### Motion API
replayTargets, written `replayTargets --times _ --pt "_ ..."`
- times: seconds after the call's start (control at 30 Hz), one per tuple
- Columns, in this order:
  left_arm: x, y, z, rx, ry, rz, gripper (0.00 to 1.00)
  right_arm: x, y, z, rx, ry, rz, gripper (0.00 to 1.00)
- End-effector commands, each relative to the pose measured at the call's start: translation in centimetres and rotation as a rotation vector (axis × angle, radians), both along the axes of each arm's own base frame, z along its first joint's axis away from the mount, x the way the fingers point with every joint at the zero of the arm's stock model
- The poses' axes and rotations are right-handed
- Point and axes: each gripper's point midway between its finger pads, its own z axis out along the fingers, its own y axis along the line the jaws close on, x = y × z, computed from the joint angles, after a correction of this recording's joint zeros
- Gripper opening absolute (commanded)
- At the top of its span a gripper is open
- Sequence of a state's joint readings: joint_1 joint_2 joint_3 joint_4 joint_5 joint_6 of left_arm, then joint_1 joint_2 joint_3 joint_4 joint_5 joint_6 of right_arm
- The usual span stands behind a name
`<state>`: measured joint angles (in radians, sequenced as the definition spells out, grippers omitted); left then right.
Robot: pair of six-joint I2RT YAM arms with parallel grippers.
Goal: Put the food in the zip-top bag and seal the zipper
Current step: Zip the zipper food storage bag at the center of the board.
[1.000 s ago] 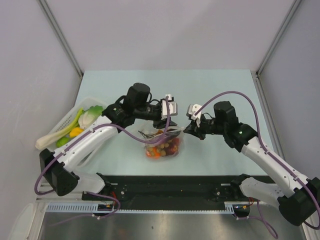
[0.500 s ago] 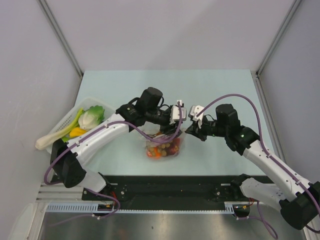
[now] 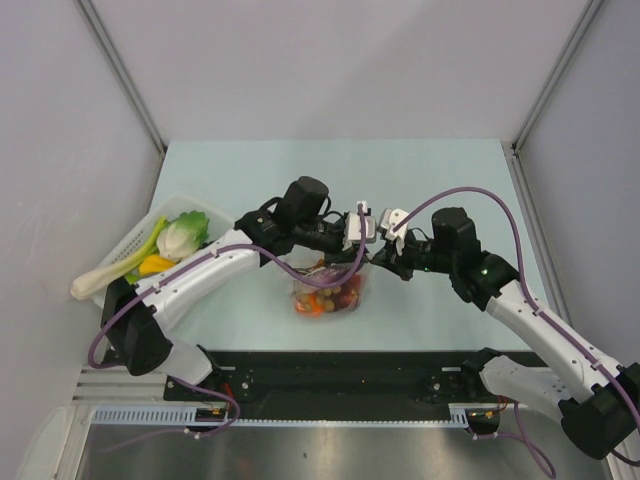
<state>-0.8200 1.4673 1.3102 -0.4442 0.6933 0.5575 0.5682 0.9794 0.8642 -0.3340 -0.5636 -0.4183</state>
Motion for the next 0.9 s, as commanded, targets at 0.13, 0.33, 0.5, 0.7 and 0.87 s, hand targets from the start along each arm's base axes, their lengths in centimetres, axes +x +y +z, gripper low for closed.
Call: replayTargets --times 0.13,0.33,0.5,0.7,0.87 --pt "0.0 1.3 -1.0 0.024 0.032 0.032 0.01 0.8 -0.2 1.9 0.045 -0.062 -0.036 0.0" --pt "0.8 3.9 -2.2 0.087 0.047 0.09 0.04 2.3 -2.0 2.2 0.07 -0.037 -0.116 0.0" --pt "1.2 7.0 -3.3 0.146 0.056 0.141 0.06 2.9 -3.1 2.4 0.083 -0.023 -0.165 0.0" --pt "2.1 11.1 -3.8 0.206 0.043 0.215 0.07 3.8 -4.6 2.1 0.078 0.002 -0.237 0.0" --pt "2.3 14.2 -4.2 0.253 0.038 0.267 0.08 5.0 -6.3 1.6 0.078 0.015 -0.301 0.0"
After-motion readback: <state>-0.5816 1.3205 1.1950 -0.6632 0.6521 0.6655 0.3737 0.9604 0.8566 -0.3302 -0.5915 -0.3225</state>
